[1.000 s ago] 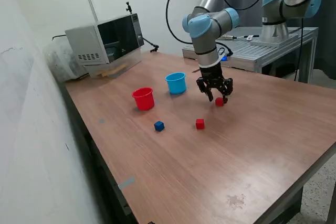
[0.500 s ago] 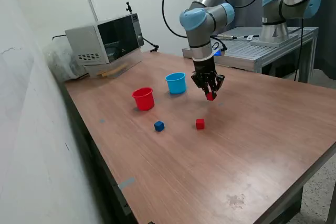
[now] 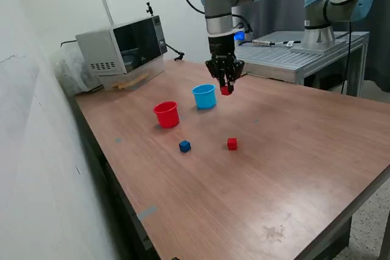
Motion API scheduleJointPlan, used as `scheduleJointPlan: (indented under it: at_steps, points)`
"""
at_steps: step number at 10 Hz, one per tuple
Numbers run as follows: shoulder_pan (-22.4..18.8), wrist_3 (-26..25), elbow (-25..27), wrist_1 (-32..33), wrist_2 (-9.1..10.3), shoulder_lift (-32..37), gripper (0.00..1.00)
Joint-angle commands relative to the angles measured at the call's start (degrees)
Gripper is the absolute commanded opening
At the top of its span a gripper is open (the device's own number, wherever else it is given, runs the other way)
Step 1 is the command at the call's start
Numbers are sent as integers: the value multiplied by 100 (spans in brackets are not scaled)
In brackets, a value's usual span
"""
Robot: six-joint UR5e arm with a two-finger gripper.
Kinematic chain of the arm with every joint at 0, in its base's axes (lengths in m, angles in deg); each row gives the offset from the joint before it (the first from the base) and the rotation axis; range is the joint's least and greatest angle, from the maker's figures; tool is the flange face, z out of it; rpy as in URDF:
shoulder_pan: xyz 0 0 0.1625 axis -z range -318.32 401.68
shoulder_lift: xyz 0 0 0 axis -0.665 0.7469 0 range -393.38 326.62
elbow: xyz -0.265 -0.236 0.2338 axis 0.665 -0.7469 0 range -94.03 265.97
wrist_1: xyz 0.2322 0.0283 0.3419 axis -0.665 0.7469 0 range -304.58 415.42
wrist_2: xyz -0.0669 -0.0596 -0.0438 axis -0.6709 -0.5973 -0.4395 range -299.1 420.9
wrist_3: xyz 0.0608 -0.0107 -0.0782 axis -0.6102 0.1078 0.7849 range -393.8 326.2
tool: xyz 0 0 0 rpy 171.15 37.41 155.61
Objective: Place red objects in the red bin, and blue objects in the blue bin.
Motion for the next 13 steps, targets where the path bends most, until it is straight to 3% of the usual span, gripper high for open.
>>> scheduleJointPlan:
  at_steps: [1, 3, 5, 8, 10, 12, 13]
  points:
    - [256, -289, -413, -54, 19, 91, 0]
    - [510, -630, -607, 77, 36, 65, 0]
    - [818, -904, -713, 428, 221, -14, 0]
    - [1127, -1370, -1362, 632, 204, -593, 0]
    - [1215, -1520, -1687, 667, 160, -927, 0]
    - [1303, -1643, -1821, 667, -172, -1270, 0]
    - [1399, -1643, -1838, 667, -192, -1385, 0]
